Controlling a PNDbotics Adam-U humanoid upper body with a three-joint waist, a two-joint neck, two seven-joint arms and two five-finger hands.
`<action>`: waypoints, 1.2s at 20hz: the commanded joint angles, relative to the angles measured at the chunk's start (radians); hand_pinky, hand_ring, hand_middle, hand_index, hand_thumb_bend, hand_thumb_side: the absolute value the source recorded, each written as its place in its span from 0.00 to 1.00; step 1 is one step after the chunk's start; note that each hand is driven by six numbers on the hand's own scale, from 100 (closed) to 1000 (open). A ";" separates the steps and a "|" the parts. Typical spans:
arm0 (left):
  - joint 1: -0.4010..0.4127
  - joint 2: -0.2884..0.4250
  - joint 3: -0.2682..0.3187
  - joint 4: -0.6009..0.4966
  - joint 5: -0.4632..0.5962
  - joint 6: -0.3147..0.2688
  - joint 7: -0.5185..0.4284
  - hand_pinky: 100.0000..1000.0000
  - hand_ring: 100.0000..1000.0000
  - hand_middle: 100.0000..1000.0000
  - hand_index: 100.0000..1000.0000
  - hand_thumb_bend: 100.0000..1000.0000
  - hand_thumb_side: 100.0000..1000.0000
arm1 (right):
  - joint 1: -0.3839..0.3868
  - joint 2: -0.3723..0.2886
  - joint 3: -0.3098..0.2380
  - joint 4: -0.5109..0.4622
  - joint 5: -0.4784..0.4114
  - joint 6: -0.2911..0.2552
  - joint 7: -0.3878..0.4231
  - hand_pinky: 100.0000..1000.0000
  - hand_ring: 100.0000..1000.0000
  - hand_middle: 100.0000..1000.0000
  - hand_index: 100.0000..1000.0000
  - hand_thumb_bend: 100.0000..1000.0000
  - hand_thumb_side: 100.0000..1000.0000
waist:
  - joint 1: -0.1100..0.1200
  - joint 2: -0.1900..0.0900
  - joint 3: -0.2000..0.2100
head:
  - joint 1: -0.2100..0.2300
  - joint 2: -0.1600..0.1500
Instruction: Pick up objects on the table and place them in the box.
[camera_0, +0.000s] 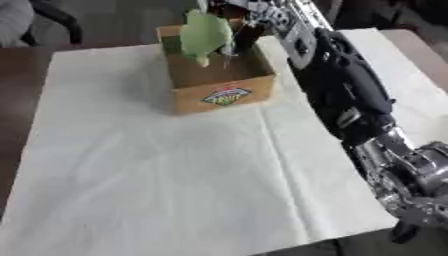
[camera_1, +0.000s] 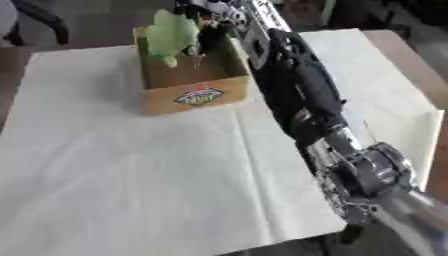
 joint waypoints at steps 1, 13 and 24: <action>-0.018 0.010 -0.002 -0.024 0.005 0.000 -0.004 0.72 0.64 0.56 0.59 0.10 0.38 | -0.038 0.027 -0.037 0.022 0.099 0.036 -0.075 0.65 0.58 0.37 0.46 0.30 0.00 | 0.008 -0.011 0.004 | -0.008 -0.015; -0.023 0.004 -0.004 -0.024 0.007 0.000 -0.007 0.72 0.64 0.56 0.59 0.11 0.38 | -0.035 0.101 -0.152 0.105 0.402 0.254 -0.181 0.67 0.64 0.57 0.67 0.35 0.00 | 0.014 -0.006 0.019 | -0.014 -0.030; -0.026 0.000 -0.003 -0.025 0.007 -0.001 -0.009 0.72 0.64 0.57 0.59 0.11 0.38 | -0.021 0.118 -0.178 0.123 0.469 0.355 -0.159 0.70 0.72 0.74 0.86 0.41 0.04 | 0.013 0.001 0.032 | -0.012 -0.029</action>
